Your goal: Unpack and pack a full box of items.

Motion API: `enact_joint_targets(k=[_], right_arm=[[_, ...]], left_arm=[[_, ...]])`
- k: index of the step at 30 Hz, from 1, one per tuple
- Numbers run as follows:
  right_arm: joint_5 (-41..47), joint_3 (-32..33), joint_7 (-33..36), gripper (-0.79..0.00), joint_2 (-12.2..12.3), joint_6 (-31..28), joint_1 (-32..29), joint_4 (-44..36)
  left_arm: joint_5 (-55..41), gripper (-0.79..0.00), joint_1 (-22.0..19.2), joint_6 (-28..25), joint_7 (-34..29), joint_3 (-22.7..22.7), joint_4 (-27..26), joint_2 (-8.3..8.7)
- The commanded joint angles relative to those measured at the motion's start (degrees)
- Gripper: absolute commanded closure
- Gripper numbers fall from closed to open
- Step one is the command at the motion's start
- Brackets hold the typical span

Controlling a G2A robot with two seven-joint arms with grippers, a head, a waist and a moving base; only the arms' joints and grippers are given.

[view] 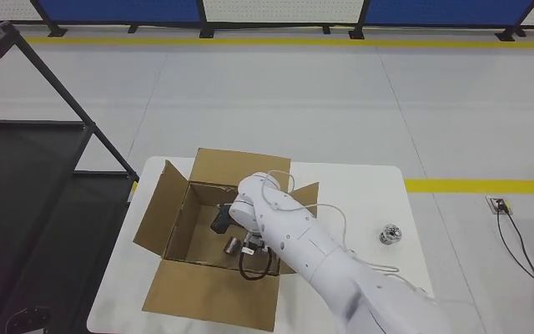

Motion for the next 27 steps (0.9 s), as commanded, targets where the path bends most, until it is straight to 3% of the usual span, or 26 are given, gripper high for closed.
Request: enact_joint_targets(k=[1,3,4,5,6,7,18,27], right_arm=[[0.0,0.0,-0.7,-0.265,-0.5,-0.4,0.3,1.5],[0.1,0.0,-1.5,-0.376,-1.0,-0.3,0.7,2.6],[0.1,0.0,-1.9,-0.539,-1.3,-0.3,0.8,3.1],[-0.1,0.0,-2.3,-0.653,-1.5,-0.2,1.0,3.6],[-0.1,0.1,-2.8,-0.754,-1.7,-0.1,1.2,3.9],[-0.2,0.1,-3.2,-0.785,-1.9,-0.1,1.4,4.2],[-0.9,0.6,-7.3,-0.785,-3.1,-0.1,3.5,6.1],[-2.7,1.4,-14.4,-0.785,-2.4,-0.6,4.4,2.7]], left_arm=[[0.0,-0.785,0.0,0.0,0.0,0.0,0.0,0.0],[0.0,-0.785,0.0,0.0,0.0,0.0,0.0,0.0],[0.0,-0.785,0.0,0.0,0.0,0.0,0.0,0.0],[0.0,-0.785,0.0,0.0,0.0,0.0,0.0,0.0],[0.0,-0.785,0.0,0.0,0.0,0.0,0.0,0.0],[0.0,-0.785,0.0,0.0,0.0,0.0,0.0,0.0],[0.0,-0.785,0.0,0.0,0.0,0.0,0.0,0.0],[0.0,-0.785,0.0,0.0,0.0,0.0,0.0,0.0]])
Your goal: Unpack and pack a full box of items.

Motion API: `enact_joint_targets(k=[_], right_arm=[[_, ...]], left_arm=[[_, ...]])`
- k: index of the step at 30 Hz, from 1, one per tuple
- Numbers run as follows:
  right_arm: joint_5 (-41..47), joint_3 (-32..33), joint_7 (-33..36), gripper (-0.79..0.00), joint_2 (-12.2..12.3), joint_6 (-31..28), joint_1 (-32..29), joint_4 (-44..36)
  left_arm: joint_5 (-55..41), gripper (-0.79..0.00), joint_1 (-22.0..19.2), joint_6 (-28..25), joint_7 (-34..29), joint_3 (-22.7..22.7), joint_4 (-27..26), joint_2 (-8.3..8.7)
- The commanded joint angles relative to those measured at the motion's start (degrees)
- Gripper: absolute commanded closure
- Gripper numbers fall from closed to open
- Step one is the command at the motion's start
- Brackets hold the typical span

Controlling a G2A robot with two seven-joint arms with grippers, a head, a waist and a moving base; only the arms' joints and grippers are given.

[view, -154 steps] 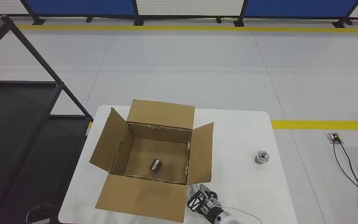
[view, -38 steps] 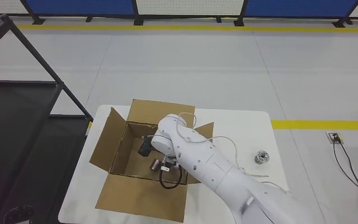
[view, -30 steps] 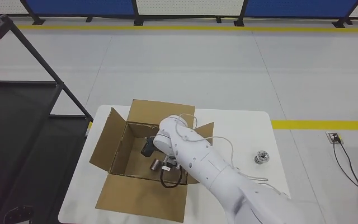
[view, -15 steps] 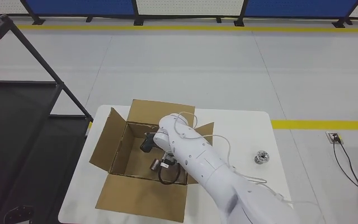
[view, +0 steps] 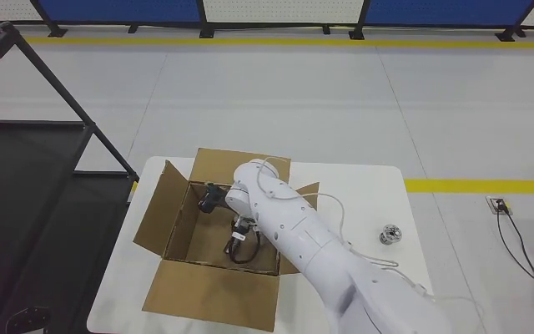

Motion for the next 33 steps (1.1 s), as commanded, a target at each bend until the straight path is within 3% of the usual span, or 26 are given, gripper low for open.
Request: enact_joint_targets(k=[1,6,11,16,20,21,33], right_arm=[[-1.0,0.0,-1.8,-0.785,0.4,0.5,-0.3,-2.0],[-4.9,0.1,-5.0,-0.785,2.3,4.8,-2.9,-10.6],[-11.8,1.6,-4.0,-0.785,6.4,14.6,-8.7,-26.1],[-24.5,6.7,-0.3,-0.785,13.1,23.9,-19.9,-49.2],[-34.6,12.6,1.3,-0.785,18.0,24.2,-31.3,-66.3],[-35.0,13.5,0.8,-0.785,18.8,21.6,-33.9,-69.8],[-35.7,14.3,1.2,-0.785,19.3,20.2,-35.3,-71.1]], left_arm=[[0.0,-0.785,0.0,0.0,0.0,0.0,0.0,0.0],[0.0,-0.785,0.0,0.0,0.0,0.0,0.0,0.0],[0.0,-0.785,0.0,0.0,0.0,0.0,0.0,0.0],[0.0,-0.785,0.0,0.0,0.0,0.0,0.0,0.0],[0.0,-0.785,0.0,0.0,0.0,0.0,0.0,0.0],[0.0,-0.785,0.0,0.0,0.0,0.0,0.0,0.0],[0.0,-0.785,0.0,0.0,0.0,0.0,0.0,0.0]])
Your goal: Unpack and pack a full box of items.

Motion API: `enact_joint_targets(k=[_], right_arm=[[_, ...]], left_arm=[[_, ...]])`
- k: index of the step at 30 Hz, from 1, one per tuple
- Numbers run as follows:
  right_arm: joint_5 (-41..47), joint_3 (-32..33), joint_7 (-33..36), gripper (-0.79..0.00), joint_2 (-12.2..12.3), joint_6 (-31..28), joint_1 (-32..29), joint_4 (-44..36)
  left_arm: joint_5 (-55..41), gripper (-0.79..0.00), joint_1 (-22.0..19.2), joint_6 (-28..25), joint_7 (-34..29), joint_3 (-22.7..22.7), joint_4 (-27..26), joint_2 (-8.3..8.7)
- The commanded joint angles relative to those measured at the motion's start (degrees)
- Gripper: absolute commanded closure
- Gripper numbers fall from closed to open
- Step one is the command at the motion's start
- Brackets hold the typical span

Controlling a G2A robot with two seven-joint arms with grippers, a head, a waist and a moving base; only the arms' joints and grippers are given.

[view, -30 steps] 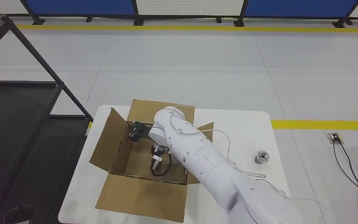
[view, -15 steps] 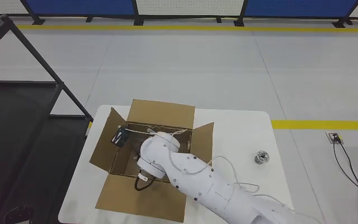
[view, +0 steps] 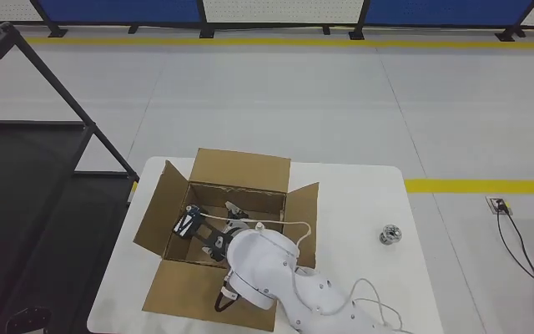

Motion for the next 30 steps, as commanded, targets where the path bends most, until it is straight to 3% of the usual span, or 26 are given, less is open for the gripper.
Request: enact_joint_targets(k=[1,4,8,15,19,24,27,30], right_arm=[[0.0,0.0,0.0,-0.785,0.0,0.0,0.0,0.0],[0.1,1.6,-3.2,-0.785,0.1,0.6,-0.8,1.0],[-4.5,7.3,-7.3,-0.785,1.0,5.9,-3.7,-5.6],[-21.9,23.7,-11.2,-0.785,4.6,13.0,-19.2,-26.5],[-30.4,33.3,-10.4,-0.785,5.7,16.6,-27.0,-32.8],[-31.3,46.5,-7.9,-0.785,6.4,20.8,-32.5,-30.4],[-26.6,52.9,-6.2,-0.785,6.5,21.3,-33.3,-25.3],[-19.6,57.2,-4.6,-0.785,6.8,18.2,-32.0,-18.0]], left_arm=[[0.0,-0.785,0.0,0.0,0.0,0.0,0.0,0.0],[0.0,-0.785,0.0,0.0,0.0,0.0,0.0,0.0],[0.0,-0.785,0.0,0.0,0.0,0.0,0.0,0.0],[0.0,-0.785,0.0,0.0,0.0,0.0,0.0,0.0],[0.0,-0.785,0.0,0.0,0.0,0.0,0.0,0.0],[0.0,-0.785,0.0,0.0,0.0,0.0,0.0,0.0],[0.0,-0.785,0.0,0.0,0.0,0.0,0.0,0.0],[0.0,-0.785,0.0,0.0,0.0,0.0,0.0,0.0]])
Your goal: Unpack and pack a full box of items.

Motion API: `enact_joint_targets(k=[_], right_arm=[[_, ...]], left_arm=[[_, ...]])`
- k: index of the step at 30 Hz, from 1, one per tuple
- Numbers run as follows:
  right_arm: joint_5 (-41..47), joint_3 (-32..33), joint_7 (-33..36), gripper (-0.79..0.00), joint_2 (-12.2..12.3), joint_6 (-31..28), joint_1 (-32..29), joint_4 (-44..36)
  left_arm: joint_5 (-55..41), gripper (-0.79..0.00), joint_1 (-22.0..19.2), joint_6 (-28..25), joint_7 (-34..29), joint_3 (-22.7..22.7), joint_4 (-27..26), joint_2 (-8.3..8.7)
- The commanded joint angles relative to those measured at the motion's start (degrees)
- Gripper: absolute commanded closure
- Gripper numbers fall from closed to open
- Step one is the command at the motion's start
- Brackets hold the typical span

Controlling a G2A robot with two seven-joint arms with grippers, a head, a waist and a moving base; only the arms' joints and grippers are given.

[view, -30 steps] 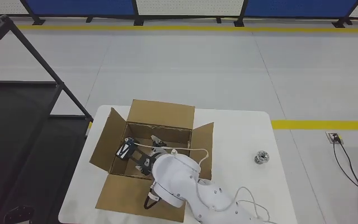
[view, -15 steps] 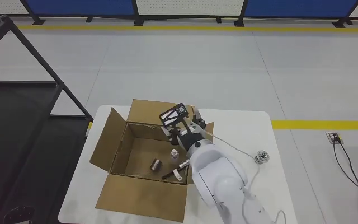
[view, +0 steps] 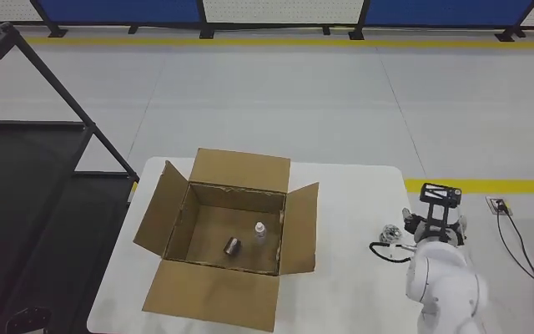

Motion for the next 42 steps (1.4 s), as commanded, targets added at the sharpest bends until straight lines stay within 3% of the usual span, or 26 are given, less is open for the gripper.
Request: enact_joint_targets(k=[1,8,20,22,24,25,31,32,34,38,42], right_arm=[[5.6,2.5,0.3,-0.785,0.2,-3.1,1.1,5.4],[15.9,6.7,0.2,-0.785,0.9,-9.6,6.2,18.6],[19.3,6.1,-0.5,-0.767,1.7,-9.8,12.4,29.7],[18.7,5.6,-0.6,-0.683,1.8,-8.9,12.9,30.6],[18.6,5.1,-0.6,-0.468,1.8,-8.3,13.3,31.6],[18.6,5.0,-0.4,-0.403,1.9,-8.1,13.6,32.1],[18.4,4.2,-0.3,-0.231,2.2,-7.5,15.2,35.2],[18.5,4.1,-0.6,-0.182,2.2,-7.4,15.3,35.2],[19.3,4.0,-1.3,-0.003,2.3,-7.3,15.1,34.4],[21.2,3.5,-2.4,0.0,2.3,-7.5,13.7,30.1],[22.7,2.0,-4.1,0.0,2.2,-7.2,10.7,20.3]], left_arm=[[0.0,-0.785,0.0,0.0,0.0,0.0,0.0,0.0],[0.0,-0.785,0.0,0.0,0.0,0.0,0.0,0.0],[0.0,-0.785,0.0,0.0,0.0,0.0,0.0,0.0],[0.0,-0.785,0.0,0.0,0.0,0.0,0.0,0.0],[0.0,-0.785,0.0,0.0,0.0,0.0,0.0,0.0],[0.0,-0.785,0.0,0.0,0.0,0.0,0.0,0.0],[0.0,-0.785,0.0,0.0,0.0,0.0,0.0,0.0],[0.0,-0.785,0.0,0.0,0.0,0.0,0.0,0.0],[0.0,-0.785,0.0,0.0,0.0,0.0,0.0,0.0],[0.0,-0.785,0.0,0.0,0.0,0.0,0.0,0.0],[0.0,-0.785,0.0,0.0,0.0,0.0,0.0,0.0]])
